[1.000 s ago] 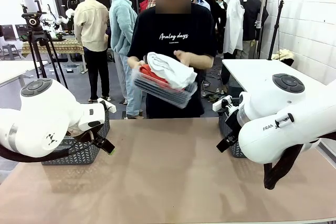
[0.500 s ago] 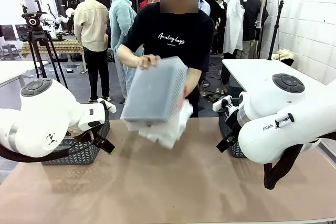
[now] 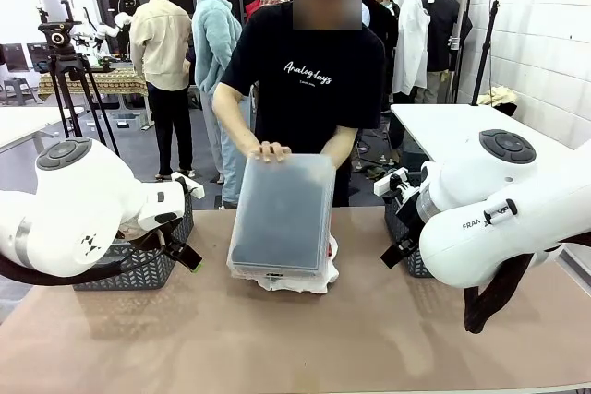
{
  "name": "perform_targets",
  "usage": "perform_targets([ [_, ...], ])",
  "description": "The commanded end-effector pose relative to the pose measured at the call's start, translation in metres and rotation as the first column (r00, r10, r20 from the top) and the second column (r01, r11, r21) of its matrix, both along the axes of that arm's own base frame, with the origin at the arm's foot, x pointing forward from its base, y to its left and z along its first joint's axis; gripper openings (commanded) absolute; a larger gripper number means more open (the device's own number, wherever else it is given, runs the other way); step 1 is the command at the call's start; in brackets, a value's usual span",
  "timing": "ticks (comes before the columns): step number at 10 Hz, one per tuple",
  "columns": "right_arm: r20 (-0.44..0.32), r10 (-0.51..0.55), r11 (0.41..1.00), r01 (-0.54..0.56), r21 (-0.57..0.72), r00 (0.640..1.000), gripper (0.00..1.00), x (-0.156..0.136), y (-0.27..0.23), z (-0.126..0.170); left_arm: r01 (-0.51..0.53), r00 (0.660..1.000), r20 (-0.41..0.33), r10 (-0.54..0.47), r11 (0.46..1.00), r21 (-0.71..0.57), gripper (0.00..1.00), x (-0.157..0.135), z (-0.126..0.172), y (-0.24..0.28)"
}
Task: Sort the tops and bottoms.
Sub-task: Lift clothes from the center of the table with your left hand.
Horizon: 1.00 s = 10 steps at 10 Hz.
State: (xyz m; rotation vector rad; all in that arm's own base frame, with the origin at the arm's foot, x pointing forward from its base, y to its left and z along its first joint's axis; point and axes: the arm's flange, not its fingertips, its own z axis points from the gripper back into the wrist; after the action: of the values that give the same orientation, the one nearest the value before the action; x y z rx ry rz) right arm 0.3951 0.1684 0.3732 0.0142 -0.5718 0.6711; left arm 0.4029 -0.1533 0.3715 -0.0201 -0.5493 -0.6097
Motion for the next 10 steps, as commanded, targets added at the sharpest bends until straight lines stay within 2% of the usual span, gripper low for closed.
perform_targets([
  [1,0.0,-0.001,1.0,0.001,0.001,1.0,1.0,0.0,0.0,0.0,-0.004,1.0,-0.001,0.004,1.0,-0.002,1.0,0.001,0.0,0.002],
  [8,0.0,0.0,1.0,0.0,0.0,1.0,1.0,0.0,0.0,0.0,0.0,1.0,0.0,0.0,1.0,0.0,1.0,0.0,0.0,0.0],
  [10,0.065,0.004,0.999,-0.006,0.04,0.998,1.0,-0.027,-0.013,0.036,0.008,0.998,0.07,-0.003,0.998,-0.065,1.0,-0.02,0.034,0.024],
])
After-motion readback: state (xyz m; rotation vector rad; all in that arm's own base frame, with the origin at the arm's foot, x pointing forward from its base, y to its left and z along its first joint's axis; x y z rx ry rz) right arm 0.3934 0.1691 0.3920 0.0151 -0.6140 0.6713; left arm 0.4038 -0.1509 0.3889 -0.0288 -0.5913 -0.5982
